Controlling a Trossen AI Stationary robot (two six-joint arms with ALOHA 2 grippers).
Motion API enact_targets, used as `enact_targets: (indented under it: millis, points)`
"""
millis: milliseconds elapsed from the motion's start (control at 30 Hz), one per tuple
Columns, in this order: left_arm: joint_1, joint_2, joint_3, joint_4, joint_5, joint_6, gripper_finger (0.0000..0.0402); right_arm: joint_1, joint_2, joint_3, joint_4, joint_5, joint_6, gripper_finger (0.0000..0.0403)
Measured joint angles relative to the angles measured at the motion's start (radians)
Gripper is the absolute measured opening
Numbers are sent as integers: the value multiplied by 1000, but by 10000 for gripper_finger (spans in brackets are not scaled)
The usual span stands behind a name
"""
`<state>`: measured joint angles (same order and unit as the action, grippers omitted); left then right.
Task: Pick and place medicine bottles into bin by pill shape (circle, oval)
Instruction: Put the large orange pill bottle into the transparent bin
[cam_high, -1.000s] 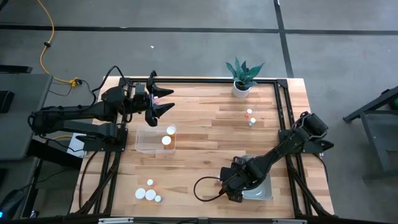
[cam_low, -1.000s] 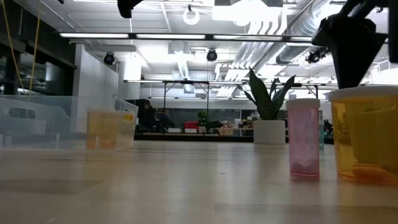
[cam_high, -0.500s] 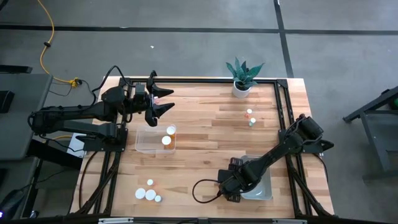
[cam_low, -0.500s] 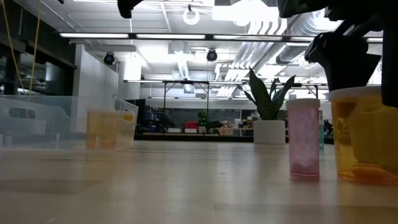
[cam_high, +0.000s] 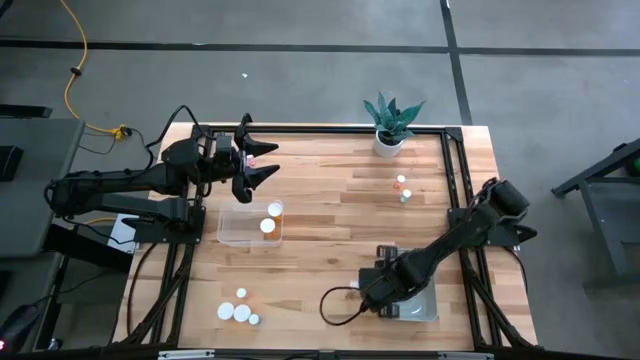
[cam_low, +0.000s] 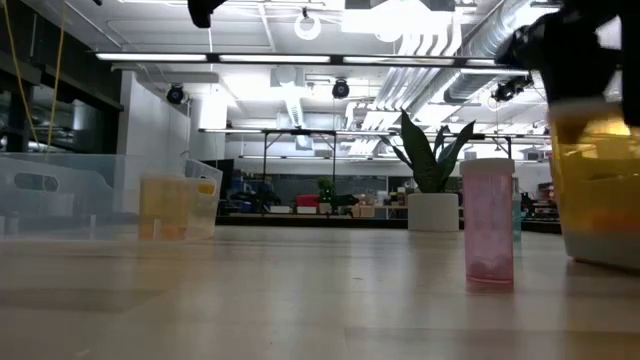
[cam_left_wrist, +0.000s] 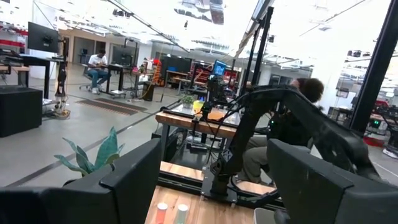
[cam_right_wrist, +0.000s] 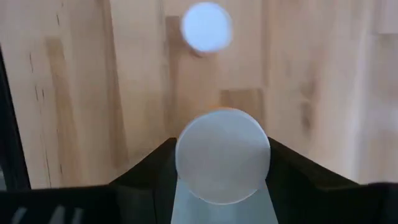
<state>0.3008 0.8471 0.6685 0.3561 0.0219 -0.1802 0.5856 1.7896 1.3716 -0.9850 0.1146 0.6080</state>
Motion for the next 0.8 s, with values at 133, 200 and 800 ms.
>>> enact_targets:
  millis: [133, 200, 800]
  points:
    - [0, -7, 0, 0, 0, 0, 280, -62, -120, 0, -58, 96, -43, 194]
    - [-1, -12, 0, -7, 0, -3, 280, -114, -178, 0, -49, 152, -67, 195]
    - [-2, -178, 0, -408, -36, -106, 280, -553, -221, 0, 416, -4, -572, 194]
